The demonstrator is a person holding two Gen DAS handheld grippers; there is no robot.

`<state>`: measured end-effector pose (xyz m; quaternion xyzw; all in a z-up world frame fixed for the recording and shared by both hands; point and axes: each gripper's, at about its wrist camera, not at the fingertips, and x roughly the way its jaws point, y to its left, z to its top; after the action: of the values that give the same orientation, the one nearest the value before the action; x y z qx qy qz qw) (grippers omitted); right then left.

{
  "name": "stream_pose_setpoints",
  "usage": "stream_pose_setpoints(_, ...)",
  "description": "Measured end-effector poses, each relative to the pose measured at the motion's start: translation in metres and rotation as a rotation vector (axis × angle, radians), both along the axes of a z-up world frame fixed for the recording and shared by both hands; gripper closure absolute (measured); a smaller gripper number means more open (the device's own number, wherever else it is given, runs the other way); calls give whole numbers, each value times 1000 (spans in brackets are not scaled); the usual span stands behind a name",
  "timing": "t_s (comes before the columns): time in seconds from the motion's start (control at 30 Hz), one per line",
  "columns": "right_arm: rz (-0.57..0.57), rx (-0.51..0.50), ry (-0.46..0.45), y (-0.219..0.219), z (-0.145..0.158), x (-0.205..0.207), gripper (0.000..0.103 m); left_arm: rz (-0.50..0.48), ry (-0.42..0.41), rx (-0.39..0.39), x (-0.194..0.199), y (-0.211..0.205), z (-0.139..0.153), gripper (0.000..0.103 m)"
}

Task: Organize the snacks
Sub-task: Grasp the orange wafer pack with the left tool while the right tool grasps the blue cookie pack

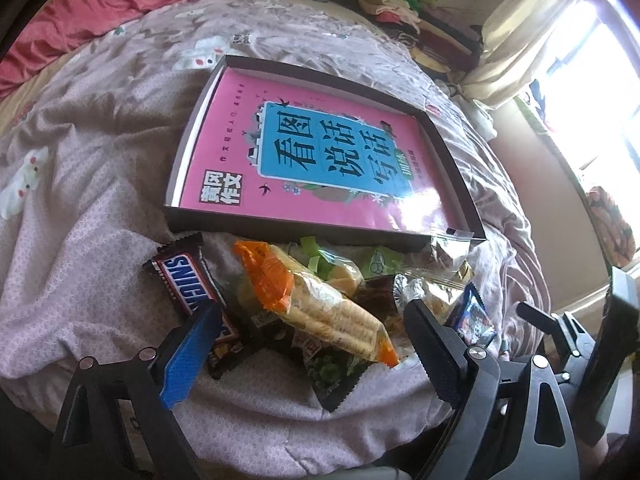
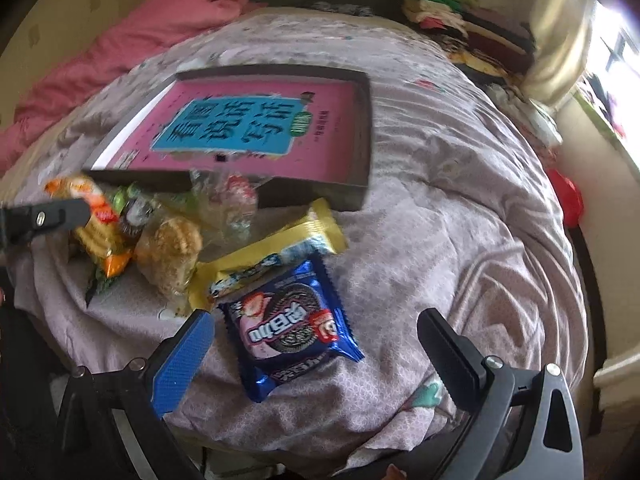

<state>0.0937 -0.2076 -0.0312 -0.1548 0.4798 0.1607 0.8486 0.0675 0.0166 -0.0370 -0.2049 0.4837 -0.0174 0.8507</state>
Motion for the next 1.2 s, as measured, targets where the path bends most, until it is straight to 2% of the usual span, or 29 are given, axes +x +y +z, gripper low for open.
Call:
stream_pose_setpoints(0.1,41,-37,20,9,-6,1,1,-1,4,-5,3,-1,-1,22)
stream_pose_setpoints(0.23,69,-90,51,16,-17,3,1,7,17,-17,6,0,-4,24)
stream_pose_setpoints(0.33,88,-127,67,20,-24,6,1,6,23,-25,7,1,-6,33)
stream_pose_setpoints(0.43,98,-126,85,21,-28,11,1,10,35,-42,9,3,-9,36)
stream_pose_setpoints(0.53,95,-122,92,20,-31,16,12,15,37,-54,11,4,-10,37)
stream_pose_setpoints(0.6,98,-102,110,19,-33,19,13,21,40,-67,12,6,-11,40)
stream_pose_setpoints(0.87,151,-60,141,25,-38,24,37,33,34,-124,15,12,-12,55)
stream_pose_setpoints(0.97,146,-44,138,24,-36,22,43,29,34,-136,15,14,-13,59)
stream_pose_setpoints(1.2,119,7,142,18,-26,16,49,9,22,-179,12,15,-13,66)
